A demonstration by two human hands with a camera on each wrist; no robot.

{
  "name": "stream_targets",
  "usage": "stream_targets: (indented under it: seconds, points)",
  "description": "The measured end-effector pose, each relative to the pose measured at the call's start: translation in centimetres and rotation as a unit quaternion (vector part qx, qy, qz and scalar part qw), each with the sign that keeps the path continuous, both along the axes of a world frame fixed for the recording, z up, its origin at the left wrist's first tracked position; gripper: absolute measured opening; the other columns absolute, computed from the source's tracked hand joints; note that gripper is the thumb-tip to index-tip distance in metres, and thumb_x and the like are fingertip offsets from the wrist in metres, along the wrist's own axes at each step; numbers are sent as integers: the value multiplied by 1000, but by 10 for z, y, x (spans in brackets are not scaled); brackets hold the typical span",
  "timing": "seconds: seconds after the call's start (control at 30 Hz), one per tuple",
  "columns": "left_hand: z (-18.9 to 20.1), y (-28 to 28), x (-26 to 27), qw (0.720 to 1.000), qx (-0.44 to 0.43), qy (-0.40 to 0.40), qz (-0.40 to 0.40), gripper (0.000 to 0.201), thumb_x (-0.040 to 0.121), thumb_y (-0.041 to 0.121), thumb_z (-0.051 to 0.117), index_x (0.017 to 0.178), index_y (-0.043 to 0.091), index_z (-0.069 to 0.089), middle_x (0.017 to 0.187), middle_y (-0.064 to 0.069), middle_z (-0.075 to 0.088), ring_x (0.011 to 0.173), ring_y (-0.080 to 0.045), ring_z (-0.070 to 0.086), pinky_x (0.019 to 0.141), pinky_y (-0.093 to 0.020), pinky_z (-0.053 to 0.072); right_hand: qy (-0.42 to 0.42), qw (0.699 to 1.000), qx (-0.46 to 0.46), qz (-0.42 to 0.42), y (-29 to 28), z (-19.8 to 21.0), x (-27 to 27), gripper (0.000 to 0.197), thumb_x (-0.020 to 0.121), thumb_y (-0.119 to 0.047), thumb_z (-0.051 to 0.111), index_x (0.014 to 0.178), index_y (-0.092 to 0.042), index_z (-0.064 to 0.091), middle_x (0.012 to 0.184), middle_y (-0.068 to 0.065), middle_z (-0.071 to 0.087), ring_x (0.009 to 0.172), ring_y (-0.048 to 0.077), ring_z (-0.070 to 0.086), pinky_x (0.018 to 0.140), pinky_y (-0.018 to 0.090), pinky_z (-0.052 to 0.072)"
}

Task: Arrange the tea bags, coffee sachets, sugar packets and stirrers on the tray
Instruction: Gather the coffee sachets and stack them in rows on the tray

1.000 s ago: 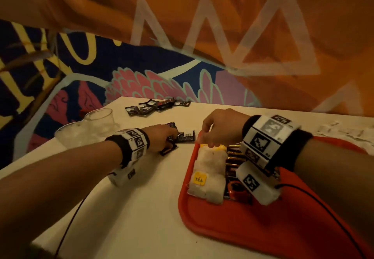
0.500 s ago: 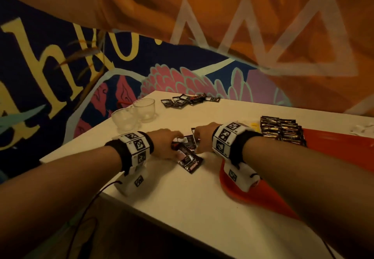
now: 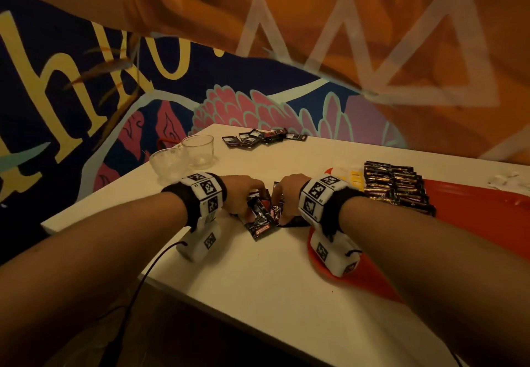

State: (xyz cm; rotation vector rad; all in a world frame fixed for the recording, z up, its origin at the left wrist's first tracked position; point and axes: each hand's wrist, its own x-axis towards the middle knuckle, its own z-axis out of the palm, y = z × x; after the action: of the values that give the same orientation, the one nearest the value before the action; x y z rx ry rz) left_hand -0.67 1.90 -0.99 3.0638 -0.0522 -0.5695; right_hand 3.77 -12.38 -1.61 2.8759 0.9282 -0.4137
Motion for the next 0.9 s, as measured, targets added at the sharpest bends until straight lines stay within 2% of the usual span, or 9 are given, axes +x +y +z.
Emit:
stream_targets:
  seconds: [0.1,0.2,0.3,0.47,0.57,0.63,0.73,0.83,0.9]
  points:
    - [-2,-2,2,999,-30,-7,9,76,87,18,74,148,23,31,137,-5,54,110,-20,54,96,-33,47,29,1000,-5,7,-7,2,2,51,77,-34,80,124,-24,62,119,0,63,98,20,59,84,31,49]
    - [-5,-3,1,999,-49,0,19,83,89,13,70,154,23,19,139,-8,53,118,-25,55,100,-35,48,26,1000,-4,12,-8,2,1,53,78,-35,80,124,-21,60,122,4,62,103,23,60,86,32,49]
    - [-6,-4,-1,999,-42,-5,14,66,90,13,67,148,19,35,136,-7,55,119,-24,54,100,-35,47,21,1000,1,2,-8,3,0,59,73,-39,83,123,-23,56,124,5,52,101,23,53,95,39,49]
    - [-7,-3,-7,998,-55,-8,5,49,90,12,66,135,17,46,121,-5,59,103,-20,54,86,-30,46,70,997,13,8,-7,6,2,52,70,-40,85,108,-21,56,115,2,64,103,24,61,96,41,52]
    - [-3,2,-13,996,-88,-4,29,43,91,12,65,130,18,47,112,-1,57,98,-19,55,80,-29,48,73,996,41,5,-7,7,-2,43,69,-37,86,95,-21,57,99,1,65,92,22,61,88,37,54]
    - [1,11,-17,987,-147,-4,64,35,93,9,62,124,18,48,115,-5,59,101,-23,58,82,-31,50,74,992,102,-13,-11,8,-1,35,72,-28,85,96,-17,63,94,1,65,88,21,59,76,31,51]
    - [11,23,-25,937,-320,-25,139,34,95,1,59,126,11,50,125,-15,60,116,-31,58,93,-38,53,65,964,242,-86,-24,20,3,32,79,-19,81,107,-14,68,98,0,61,90,18,57,59,22,45]
    - [27,21,-29,865,-471,-45,170,32,95,-3,57,123,12,55,123,-13,62,112,-28,61,88,-36,55,48,915,374,-145,-41,33,8,33,84,-14,76,115,-17,65,114,3,61,98,19,62,79,29,56]
    - [39,11,-28,828,-536,-38,161,36,95,-5,55,125,15,55,125,-12,62,114,-26,61,90,-37,53,47,896,416,-149,-50,39,9,37,87,-12,71,123,-18,62,127,4,58,103,22,63,90,36,56]
